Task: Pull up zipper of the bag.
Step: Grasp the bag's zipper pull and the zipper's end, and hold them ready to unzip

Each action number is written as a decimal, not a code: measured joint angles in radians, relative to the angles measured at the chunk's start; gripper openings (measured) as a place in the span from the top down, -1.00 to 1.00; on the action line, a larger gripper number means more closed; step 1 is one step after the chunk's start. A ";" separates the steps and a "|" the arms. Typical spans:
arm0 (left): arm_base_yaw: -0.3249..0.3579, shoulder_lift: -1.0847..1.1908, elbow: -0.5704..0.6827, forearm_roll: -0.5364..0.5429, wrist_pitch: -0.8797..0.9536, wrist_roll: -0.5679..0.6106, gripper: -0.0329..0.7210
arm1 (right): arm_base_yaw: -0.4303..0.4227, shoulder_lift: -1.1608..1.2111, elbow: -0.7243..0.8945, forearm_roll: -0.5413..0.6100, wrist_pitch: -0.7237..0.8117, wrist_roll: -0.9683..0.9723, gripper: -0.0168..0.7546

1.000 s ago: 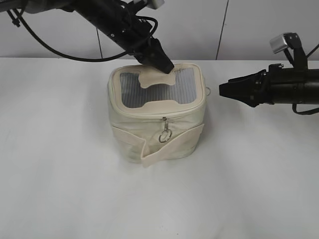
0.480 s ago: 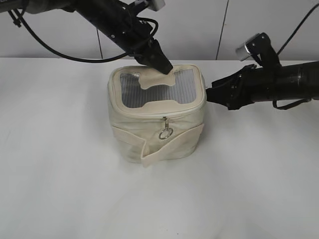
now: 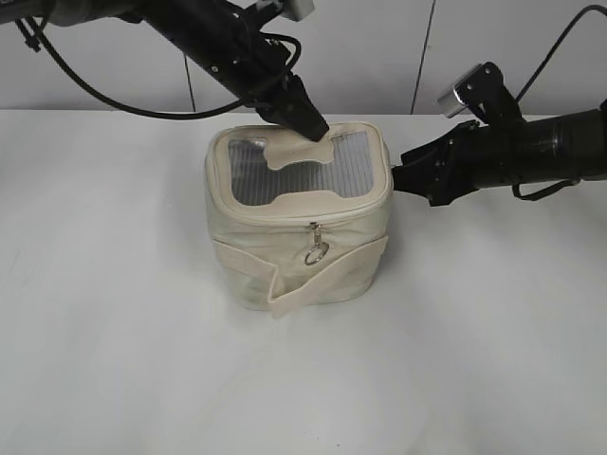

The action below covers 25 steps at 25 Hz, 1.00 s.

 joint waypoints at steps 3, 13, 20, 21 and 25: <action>0.000 -0.001 0.000 0.000 0.000 0.000 0.80 | 0.000 0.011 -0.020 -0.001 0.002 0.000 -0.03; 0.000 -0.001 0.000 0.004 0.000 -0.001 0.81 | 0.065 0.068 -0.048 -0.022 -0.029 0.013 0.33; 0.000 -0.002 0.000 0.005 0.000 -0.004 0.81 | 0.075 0.021 -0.048 -0.141 -0.053 0.191 0.93; 0.000 -0.002 0.000 0.005 -0.001 -0.009 0.81 | 0.075 0.007 -0.048 -0.171 -0.060 0.229 0.93; 0.000 -0.002 0.000 0.009 -0.002 -0.038 0.81 | 0.072 -0.064 -0.024 -0.327 -0.076 0.420 0.93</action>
